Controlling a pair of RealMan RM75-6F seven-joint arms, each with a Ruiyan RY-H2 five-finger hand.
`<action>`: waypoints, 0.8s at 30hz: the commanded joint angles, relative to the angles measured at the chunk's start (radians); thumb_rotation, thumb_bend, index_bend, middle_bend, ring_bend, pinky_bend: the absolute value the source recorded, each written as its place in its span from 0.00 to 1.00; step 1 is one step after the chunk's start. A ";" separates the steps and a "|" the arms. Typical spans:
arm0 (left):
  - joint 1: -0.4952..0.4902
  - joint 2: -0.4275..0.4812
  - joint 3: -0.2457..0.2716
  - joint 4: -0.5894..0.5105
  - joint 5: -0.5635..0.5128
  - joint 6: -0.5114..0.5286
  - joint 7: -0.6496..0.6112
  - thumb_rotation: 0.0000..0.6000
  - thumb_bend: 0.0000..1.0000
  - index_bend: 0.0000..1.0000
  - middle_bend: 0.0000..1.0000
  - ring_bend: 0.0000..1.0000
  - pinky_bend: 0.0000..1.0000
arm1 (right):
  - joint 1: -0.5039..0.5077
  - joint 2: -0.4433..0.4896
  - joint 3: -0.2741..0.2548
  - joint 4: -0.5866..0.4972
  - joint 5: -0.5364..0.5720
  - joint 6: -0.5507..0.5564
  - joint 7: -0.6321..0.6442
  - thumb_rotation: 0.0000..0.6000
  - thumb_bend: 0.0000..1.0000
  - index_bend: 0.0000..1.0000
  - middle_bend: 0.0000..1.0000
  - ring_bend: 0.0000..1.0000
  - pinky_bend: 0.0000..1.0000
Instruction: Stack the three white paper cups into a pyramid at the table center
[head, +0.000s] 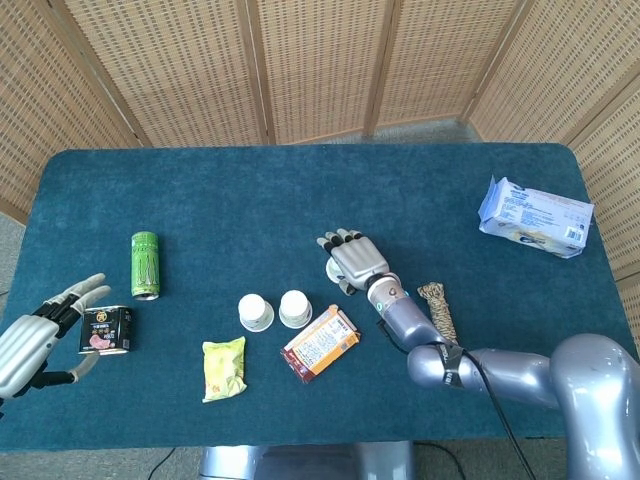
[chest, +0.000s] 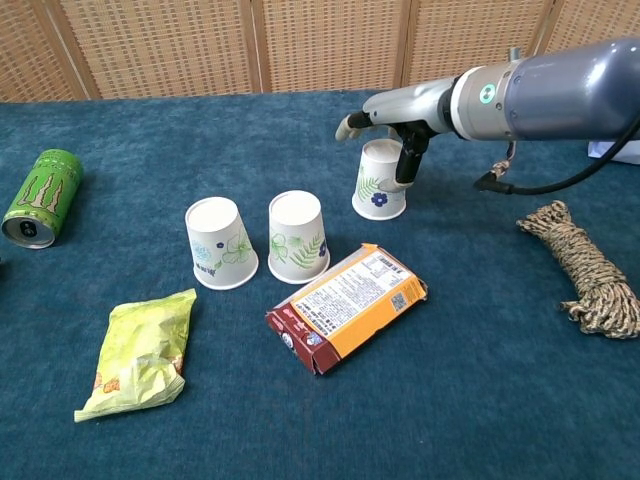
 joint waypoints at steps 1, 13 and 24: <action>0.007 0.000 0.004 0.005 0.003 0.006 -0.009 1.00 0.44 0.00 0.00 0.00 0.14 | 0.006 -0.007 -0.009 0.010 0.002 -0.004 0.003 1.00 0.43 0.03 0.00 0.00 0.26; 0.035 -0.005 0.012 0.027 0.019 0.037 -0.037 1.00 0.44 0.00 0.00 0.00 0.14 | -0.011 -0.041 -0.004 0.049 -0.084 -0.003 0.080 1.00 0.47 0.31 0.23 0.22 0.70; 0.044 -0.006 0.013 0.033 0.028 0.046 -0.044 1.00 0.44 0.00 0.00 0.00 0.14 | -0.025 0.033 0.020 -0.077 -0.114 0.019 0.118 1.00 0.48 0.32 0.24 0.23 0.72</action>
